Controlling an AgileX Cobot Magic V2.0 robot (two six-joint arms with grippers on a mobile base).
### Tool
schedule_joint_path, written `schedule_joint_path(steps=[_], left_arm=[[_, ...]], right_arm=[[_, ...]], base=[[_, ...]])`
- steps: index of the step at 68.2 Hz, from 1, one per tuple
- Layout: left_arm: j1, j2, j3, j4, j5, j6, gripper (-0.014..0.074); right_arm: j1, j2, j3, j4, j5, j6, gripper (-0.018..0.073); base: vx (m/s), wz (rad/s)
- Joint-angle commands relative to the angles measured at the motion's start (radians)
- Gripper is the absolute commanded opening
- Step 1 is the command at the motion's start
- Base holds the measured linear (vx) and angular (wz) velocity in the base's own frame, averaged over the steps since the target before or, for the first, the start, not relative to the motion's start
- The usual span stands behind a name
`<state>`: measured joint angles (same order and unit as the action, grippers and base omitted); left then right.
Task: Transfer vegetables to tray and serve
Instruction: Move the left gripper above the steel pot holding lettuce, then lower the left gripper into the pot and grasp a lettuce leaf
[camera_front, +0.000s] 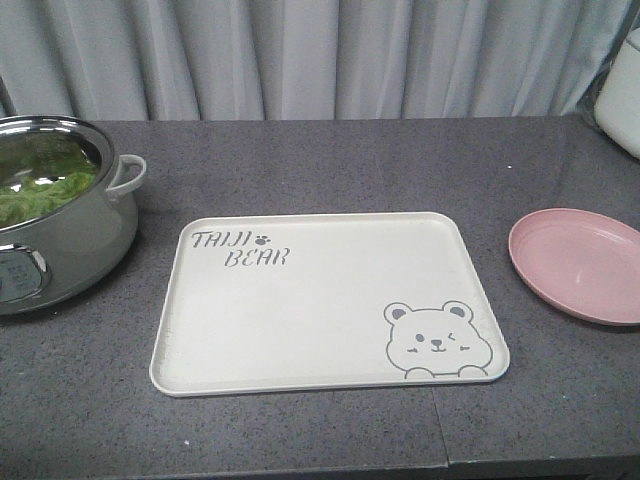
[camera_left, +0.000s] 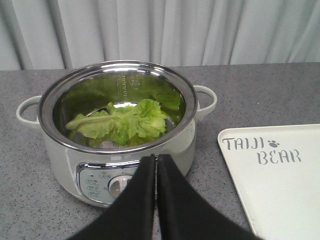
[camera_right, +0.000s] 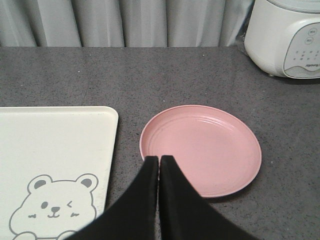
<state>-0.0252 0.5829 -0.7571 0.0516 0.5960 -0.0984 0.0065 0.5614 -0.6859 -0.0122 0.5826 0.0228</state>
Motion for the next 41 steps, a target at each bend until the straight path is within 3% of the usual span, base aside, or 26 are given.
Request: schedule_joint_path(steps=[1,15,22,29,34,41], left_arm=[[0.001,0.007,-0.03,-0.001,-0.068,-0.001,-0.0006],[0.001,0.008,-0.03,0.001,-0.07,-0.001,-0.0002],[0.001,0.008,-0.03,0.025,-0.072,-0.003,0.0057],[0.001,0.008,-0.03,0.072,-0.068,-0.011,0.0257],[0.001,0.008,-0.03,0.073,-0.071,-0.011,0.0433],[0.001,0.008,-0.03,0.073,-0.073,-0.011,0.0609]], right_arm=[[-0.007,0.01,-0.033,-0.007,-0.069,-0.004,-0.0008],[-0.007,0.01,-0.033,-0.007,-0.067,-0.003,-0.0006],[-0.006,0.01,-0.033,-0.016,-0.067,0.001,0.0032],[-0.007,0.01,-0.033,-0.067,-0.065,0.001,0.0195],[-0.007,0.01,-0.033,-0.091,-0.065,0.001,0.0342],[-0.007,0.01,-0.033,-0.089,-0.065,0.001,0.0523]], base=[[0.0,0.0],[0.0,0.0],[0.0,0.0],[0.0,0.0],[0.0,0.0],[0.0,0.0]])
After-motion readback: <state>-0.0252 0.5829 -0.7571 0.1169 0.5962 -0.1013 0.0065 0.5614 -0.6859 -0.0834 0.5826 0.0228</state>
